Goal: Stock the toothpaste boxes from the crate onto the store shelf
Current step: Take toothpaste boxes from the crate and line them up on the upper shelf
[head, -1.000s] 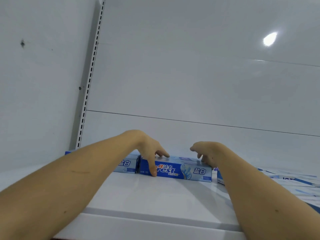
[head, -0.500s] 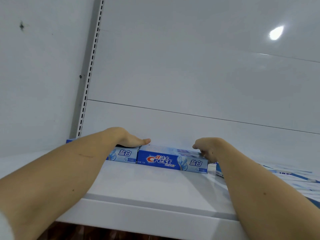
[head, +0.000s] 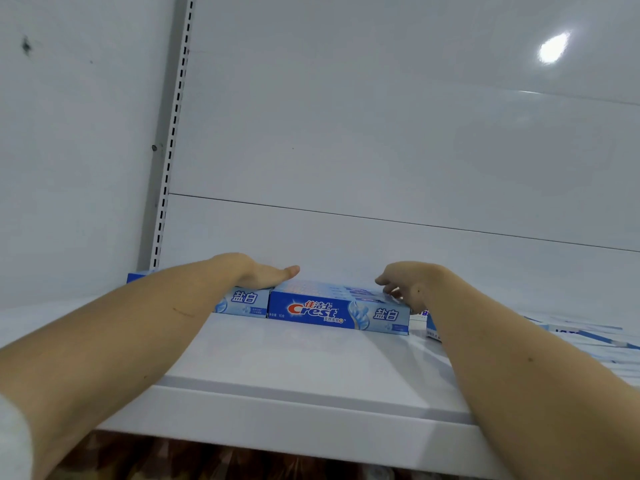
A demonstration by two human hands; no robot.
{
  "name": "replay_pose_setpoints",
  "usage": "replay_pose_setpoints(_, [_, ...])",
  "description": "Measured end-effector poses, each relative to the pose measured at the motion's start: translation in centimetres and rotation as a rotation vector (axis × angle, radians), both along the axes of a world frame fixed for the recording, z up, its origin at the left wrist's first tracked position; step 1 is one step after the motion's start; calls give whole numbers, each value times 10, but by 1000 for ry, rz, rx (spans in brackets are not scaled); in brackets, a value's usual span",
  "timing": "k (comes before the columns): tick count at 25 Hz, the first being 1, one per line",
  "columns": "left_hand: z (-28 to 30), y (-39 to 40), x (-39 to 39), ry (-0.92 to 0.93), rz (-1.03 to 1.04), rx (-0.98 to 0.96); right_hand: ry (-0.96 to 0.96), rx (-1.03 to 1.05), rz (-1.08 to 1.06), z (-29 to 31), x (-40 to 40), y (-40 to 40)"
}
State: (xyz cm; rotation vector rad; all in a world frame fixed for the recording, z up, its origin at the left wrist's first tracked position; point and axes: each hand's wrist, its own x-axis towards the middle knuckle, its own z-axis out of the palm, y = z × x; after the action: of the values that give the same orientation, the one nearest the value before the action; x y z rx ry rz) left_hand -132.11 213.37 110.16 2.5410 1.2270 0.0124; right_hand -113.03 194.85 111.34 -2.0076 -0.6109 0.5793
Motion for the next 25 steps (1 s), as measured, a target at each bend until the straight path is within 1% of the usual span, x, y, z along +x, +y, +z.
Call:
replay_pose_setpoints(3, [1, 1, 2, -47, -37, -36, 92, 67, 46, -2, -2, 0])
replay_pose_setpoints(5, [-4, 9, 8, -90, -66, -56, 116, 82, 49, -3, 0, 0])
replay_pose_setpoints(8, [-4, 1, 12, -44, -98, -70, 50, 75, 44, -2, -5, 5])
replay_pose_setpoints(11, [-2, -3, 15, 8, -115, -53, -35, 14, 48, -2, -6, 8])
replay_pose_setpoints(13, [0, -7, 15, 21, -135, -42, -152, -40, 61, -1, -16, 7])
replay_pose_setpoints(15, [2, -17, 14, 10, -177, -30, -303, -27, 35, 1, -22, 12])
replay_pose_setpoints(18, [8, -37, 20, 5, -299, -29, -648, -38, -43, 7, -35, 18])
replay_pose_setpoints(19, [10, -41, 26, -14, -351, -25, -764, -37, -76, 7, -36, 19])
replay_pose_setpoints(21, [15, -52, 34, -84, -436, 28, -981, -37, -75, 7, -41, 15])
replay_pose_setpoints(23, [23, -62, 38, -112, -473, 105, -1101, -46, -73, 11, -49, 3])
replay_pose_setpoints(25, [33, -74, 35, -116, -468, 158, -1130, -33, -67, 21, -62, -12])
